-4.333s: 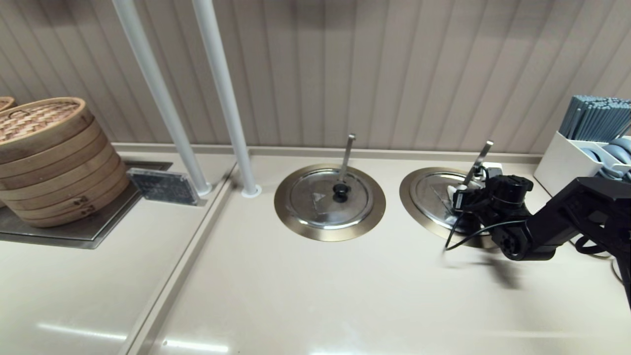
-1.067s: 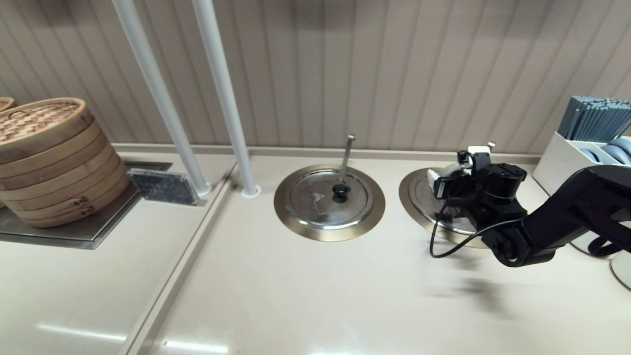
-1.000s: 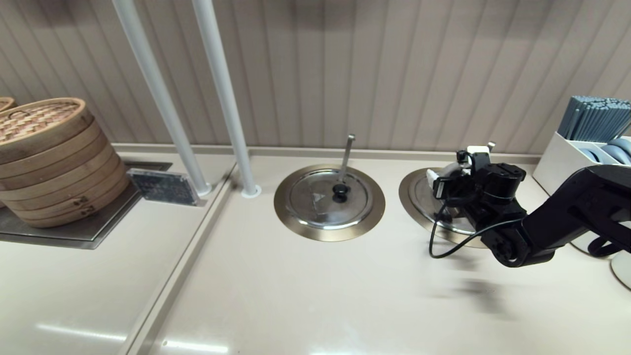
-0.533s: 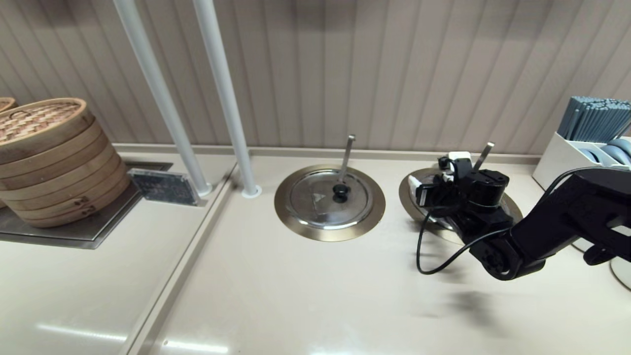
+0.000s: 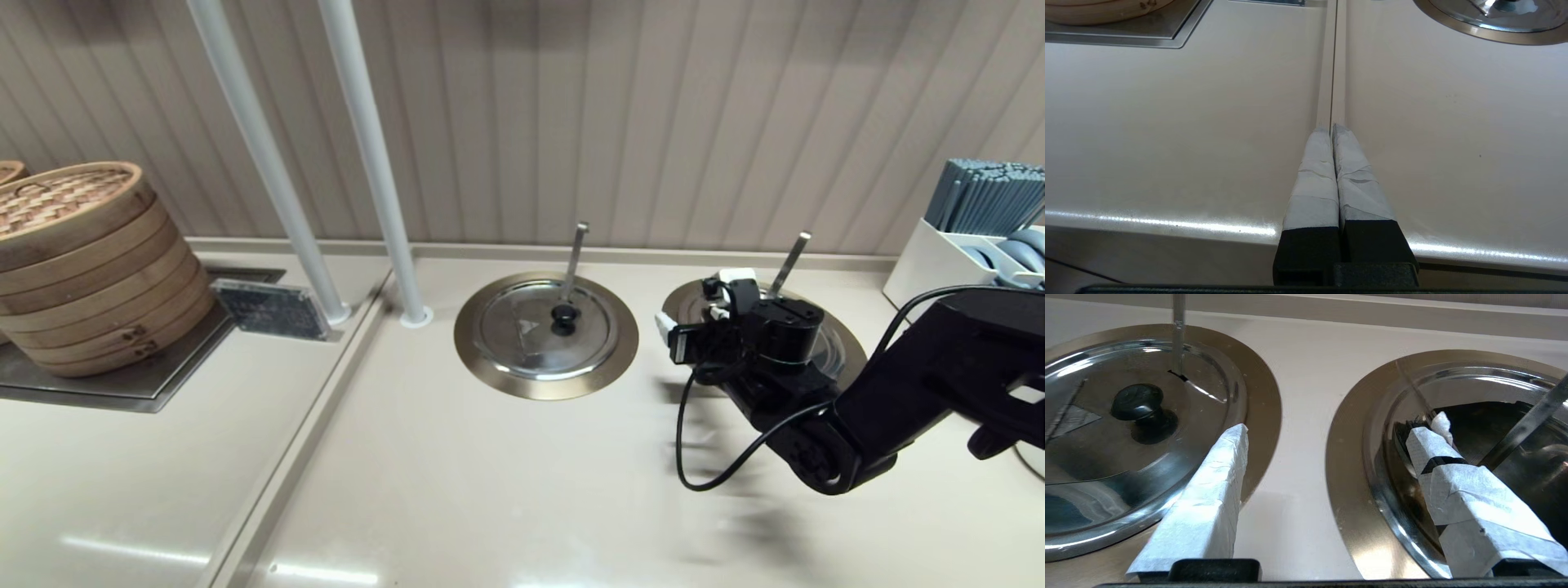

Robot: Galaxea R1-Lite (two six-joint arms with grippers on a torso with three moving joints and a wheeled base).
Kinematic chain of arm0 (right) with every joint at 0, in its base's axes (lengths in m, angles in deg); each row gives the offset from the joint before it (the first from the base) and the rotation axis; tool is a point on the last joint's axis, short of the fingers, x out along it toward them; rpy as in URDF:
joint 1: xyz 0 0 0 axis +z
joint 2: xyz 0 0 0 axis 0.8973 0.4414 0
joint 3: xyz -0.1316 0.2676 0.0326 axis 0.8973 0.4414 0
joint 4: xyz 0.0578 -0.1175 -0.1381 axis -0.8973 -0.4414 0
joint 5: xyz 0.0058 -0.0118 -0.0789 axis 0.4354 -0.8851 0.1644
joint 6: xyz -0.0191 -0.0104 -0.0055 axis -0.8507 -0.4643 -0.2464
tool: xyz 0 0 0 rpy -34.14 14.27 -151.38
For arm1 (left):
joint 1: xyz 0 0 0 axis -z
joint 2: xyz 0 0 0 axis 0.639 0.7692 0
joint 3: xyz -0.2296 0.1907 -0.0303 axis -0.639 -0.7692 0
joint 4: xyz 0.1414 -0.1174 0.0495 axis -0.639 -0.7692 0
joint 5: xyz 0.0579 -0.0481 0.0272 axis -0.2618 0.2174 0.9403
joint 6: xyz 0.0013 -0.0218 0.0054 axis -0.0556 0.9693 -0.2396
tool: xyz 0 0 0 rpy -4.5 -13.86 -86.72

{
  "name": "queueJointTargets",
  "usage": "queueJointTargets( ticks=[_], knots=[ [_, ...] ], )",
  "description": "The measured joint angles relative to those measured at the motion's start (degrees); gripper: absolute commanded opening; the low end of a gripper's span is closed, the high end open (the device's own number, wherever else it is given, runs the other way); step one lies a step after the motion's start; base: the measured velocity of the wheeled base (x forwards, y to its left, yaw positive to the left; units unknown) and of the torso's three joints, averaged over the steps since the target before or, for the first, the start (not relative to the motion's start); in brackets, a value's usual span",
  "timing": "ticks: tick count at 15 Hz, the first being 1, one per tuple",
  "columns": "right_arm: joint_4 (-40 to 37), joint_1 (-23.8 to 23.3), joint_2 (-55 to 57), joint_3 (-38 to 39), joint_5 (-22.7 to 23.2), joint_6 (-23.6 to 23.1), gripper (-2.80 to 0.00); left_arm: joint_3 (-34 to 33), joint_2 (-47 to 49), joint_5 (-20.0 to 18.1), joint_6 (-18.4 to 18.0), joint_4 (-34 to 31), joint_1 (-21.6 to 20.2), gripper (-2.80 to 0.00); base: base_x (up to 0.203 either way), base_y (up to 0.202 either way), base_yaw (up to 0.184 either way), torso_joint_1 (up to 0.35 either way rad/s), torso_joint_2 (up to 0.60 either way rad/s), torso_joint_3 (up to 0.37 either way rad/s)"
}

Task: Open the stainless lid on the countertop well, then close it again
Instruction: Open the lid, then stir with a spoon

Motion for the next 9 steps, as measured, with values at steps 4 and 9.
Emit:
queueJointTargets(
  ticks=[4, 9],
  knots=[
    [-2.46, 3.47, -4.44, 2.92, -0.12, 0.22, 0.0, 0.0, 0.0, 0.0, 0.0, 0.0, 0.0, -2.8, 0.0, 0.0, 0.0, 0.0, 0.0, 0.0],
    [-8.91, 3.46, -10.48, 1.54, -1.39, 0.34, 0.0, 0.0, 0.0, -0.01, 0.0, 0.01, -0.02, -2.8, 0.0, 0.0, 0.0, 0.0, 0.0, 0.0]
  ],
)
